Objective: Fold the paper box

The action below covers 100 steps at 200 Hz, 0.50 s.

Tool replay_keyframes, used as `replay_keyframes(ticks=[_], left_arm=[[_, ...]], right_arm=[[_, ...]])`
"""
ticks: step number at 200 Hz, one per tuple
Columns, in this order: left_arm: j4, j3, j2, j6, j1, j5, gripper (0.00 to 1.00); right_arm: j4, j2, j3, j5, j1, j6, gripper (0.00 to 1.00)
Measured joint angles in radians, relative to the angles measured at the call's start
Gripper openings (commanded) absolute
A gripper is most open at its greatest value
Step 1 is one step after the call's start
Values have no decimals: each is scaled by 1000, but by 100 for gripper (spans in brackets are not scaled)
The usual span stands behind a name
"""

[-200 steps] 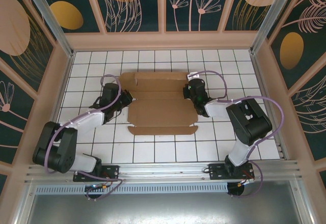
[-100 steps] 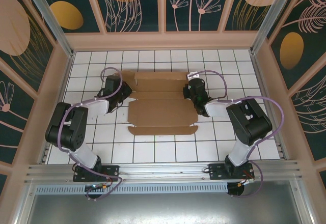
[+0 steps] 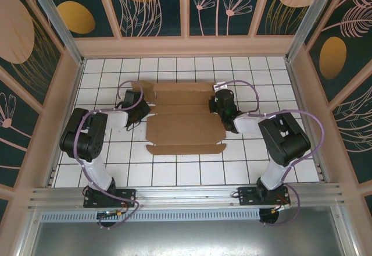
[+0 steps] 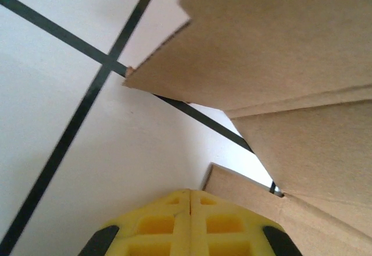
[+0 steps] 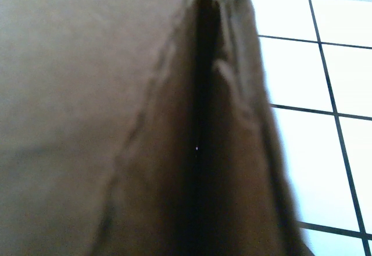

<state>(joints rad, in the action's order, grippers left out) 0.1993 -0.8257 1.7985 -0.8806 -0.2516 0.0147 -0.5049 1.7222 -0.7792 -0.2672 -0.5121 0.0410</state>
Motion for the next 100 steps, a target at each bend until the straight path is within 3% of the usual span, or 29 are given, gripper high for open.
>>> replay_keyframes(ticks=[100], left_arm=[[10, 4, 0, -8, 28, 36, 5]], right_arm=[[0, 0, 0, 4, 0, 15, 0]])
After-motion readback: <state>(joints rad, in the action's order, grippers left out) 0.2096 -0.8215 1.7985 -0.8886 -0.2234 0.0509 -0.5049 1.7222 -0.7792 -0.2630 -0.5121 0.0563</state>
